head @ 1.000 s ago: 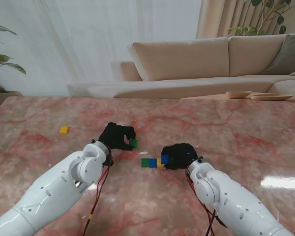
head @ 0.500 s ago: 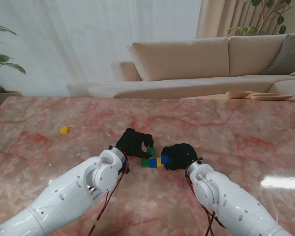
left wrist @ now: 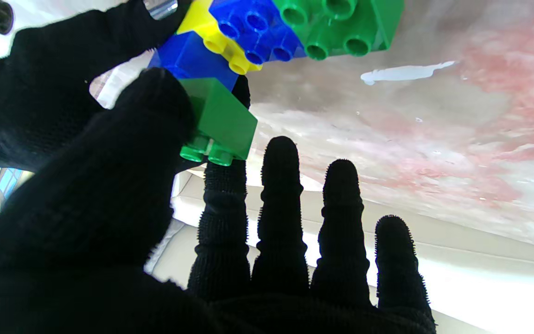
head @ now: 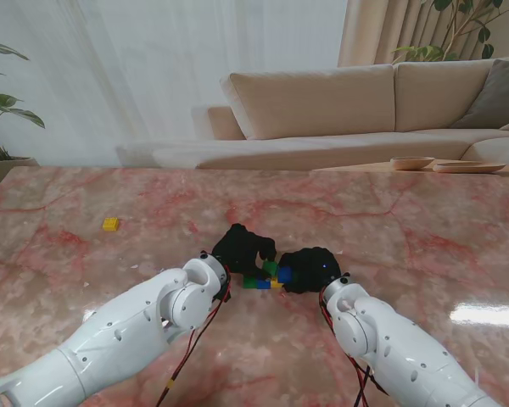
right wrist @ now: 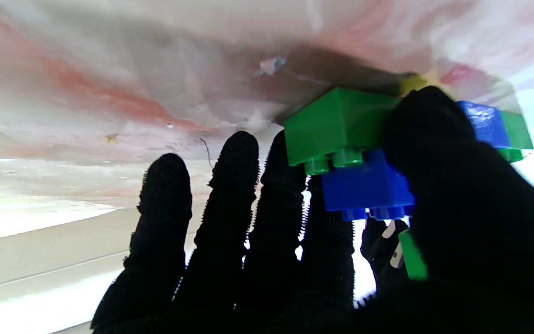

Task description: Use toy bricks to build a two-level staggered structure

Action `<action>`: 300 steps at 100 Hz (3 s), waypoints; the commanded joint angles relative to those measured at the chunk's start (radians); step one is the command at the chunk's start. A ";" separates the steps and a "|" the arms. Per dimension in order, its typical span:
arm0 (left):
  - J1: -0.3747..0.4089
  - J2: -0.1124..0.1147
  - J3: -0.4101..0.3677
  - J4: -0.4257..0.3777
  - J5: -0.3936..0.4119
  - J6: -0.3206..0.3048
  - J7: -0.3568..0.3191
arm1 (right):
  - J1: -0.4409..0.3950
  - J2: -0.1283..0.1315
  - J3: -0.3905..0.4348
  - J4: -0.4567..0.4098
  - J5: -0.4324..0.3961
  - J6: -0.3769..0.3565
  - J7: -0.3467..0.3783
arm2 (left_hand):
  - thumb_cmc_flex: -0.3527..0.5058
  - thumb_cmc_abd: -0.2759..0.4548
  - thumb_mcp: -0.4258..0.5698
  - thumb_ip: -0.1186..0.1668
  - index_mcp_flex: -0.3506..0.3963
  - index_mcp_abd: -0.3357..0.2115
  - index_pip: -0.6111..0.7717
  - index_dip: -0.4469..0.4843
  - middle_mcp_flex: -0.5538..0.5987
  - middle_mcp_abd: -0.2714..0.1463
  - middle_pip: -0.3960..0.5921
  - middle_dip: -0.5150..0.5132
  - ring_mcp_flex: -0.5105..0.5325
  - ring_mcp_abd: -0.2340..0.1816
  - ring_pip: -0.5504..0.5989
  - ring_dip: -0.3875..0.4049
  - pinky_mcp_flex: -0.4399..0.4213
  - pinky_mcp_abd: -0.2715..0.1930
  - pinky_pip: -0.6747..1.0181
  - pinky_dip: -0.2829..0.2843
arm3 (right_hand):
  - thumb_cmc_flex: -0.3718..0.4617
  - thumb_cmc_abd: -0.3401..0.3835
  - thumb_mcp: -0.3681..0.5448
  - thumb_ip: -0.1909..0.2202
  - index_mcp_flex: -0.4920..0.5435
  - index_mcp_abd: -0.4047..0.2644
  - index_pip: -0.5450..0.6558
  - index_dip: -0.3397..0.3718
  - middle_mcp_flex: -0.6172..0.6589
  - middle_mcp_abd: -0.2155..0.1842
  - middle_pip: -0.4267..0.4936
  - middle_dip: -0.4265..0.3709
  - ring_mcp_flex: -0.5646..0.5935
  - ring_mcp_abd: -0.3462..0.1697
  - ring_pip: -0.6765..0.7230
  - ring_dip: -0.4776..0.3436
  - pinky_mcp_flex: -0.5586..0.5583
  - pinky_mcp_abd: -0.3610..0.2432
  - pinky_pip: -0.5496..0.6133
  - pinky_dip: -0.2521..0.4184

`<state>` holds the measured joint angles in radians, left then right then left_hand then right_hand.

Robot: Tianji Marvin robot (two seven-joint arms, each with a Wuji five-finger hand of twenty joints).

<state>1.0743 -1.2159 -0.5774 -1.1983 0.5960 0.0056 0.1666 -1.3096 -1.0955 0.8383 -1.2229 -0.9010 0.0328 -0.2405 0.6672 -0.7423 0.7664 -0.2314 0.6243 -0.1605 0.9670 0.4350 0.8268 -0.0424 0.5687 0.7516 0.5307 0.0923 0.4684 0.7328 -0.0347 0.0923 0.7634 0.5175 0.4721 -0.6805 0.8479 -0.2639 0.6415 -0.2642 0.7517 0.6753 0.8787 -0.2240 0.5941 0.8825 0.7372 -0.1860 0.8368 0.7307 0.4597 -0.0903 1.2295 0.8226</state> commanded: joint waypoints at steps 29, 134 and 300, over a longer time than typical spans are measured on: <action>-0.009 0.000 0.020 0.017 0.012 -0.002 -0.014 | -0.019 0.004 0.003 0.016 -0.013 -0.014 0.004 | -0.009 0.066 0.003 0.011 0.115 -0.056 0.062 0.077 0.018 0.002 0.003 -0.031 0.014 0.019 -0.011 0.012 -0.023 0.013 0.004 -0.015 | 0.048 0.026 0.079 -0.013 0.062 -0.111 0.071 0.007 0.039 -0.018 0.007 0.006 0.038 -0.021 0.013 0.024 -0.004 0.004 0.022 0.011; -0.059 -0.041 0.092 0.133 0.005 -0.018 0.045 | -0.003 0.003 -0.016 0.027 -0.013 -0.024 0.000 | -0.041 0.071 -0.011 0.008 0.107 -0.050 0.060 0.093 0.011 0.004 0.018 -0.047 0.014 0.022 -0.008 0.017 -0.023 0.010 -0.001 -0.019 | 0.047 0.025 0.081 -0.014 0.063 -0.112 0.071 0.007 0.042 -0.018 0.004 0.009 0.039 -0.021 0.012 0.025 -0.004 0.004 0.021 0.012; 0.034 -0.027 -0.052 0.064 -0.028 -0.094 0.119 | -0.004 0.006 -0.014 0.022 -0.023 -0.019 0.006 | -0.207 0.135 0.023 0.109 -0.023 0.047 -0.196 0.074 -0.078 -0.012 -0.059 -0.173 0.005 0.013 -0.018 0.033 -0.020 -0.010 -0.010 0.209 | 0.046 0.021 0.080 -0.015 0.065 -0.112 0.071 0.007 0.043 -0.019 0.004 0.010 0.039 -0.021 0.012 0.026 -0.005 0.005 0.020 0.012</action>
<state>1.1027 -1.2319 -0.6240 -1.1382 0.5641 -0.0808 0.2819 -1.3031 -1.0907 0.8285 -1.2113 -0.9238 0.0066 -0.2571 0.4434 -0.6218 0.7574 -0.1482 0.5610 -0.0710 0.7259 0.4916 0.6897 -0.0418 0.4717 0.5622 0.4735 0.0981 0.4048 0.7336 -0.0437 0.0940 0.6520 0.6622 0.4721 -0.6850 0.8514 -0.2641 0.6422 -0.2644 0.7546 0.6750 0.8790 -0.2241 0.6026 0.9016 0.7522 -0.1859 0.8368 0.7313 0.4597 -0.0901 1.2295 0.8226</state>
